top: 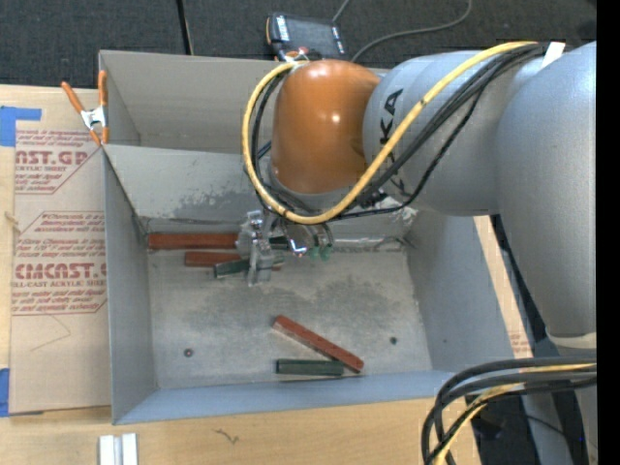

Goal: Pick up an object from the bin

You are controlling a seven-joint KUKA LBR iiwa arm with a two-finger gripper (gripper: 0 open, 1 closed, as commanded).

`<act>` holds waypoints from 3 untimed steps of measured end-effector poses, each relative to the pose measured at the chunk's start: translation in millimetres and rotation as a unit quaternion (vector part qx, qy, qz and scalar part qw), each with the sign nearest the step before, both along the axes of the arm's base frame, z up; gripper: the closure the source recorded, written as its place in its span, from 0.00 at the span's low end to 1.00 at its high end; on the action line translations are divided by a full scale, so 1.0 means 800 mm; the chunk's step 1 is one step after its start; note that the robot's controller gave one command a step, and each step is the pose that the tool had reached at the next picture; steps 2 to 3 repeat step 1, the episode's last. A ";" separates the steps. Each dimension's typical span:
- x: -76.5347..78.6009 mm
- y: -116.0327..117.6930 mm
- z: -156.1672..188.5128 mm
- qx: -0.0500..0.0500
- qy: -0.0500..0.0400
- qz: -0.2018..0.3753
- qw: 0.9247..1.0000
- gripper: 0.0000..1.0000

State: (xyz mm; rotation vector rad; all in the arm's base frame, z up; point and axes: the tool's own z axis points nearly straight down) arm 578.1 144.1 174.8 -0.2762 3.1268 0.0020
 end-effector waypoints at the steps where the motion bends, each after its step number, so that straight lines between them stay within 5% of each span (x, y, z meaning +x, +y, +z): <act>1: 0.001 0.001 0.027 0.000 -0.001 0.000 1.000 1.00; 3: 0.001 0.001 0.027 0.000 -0.001 0.000 1.000 1.00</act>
Offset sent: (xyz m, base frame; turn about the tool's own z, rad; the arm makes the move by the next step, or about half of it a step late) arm 0.0000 0.0000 0.0206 0.0000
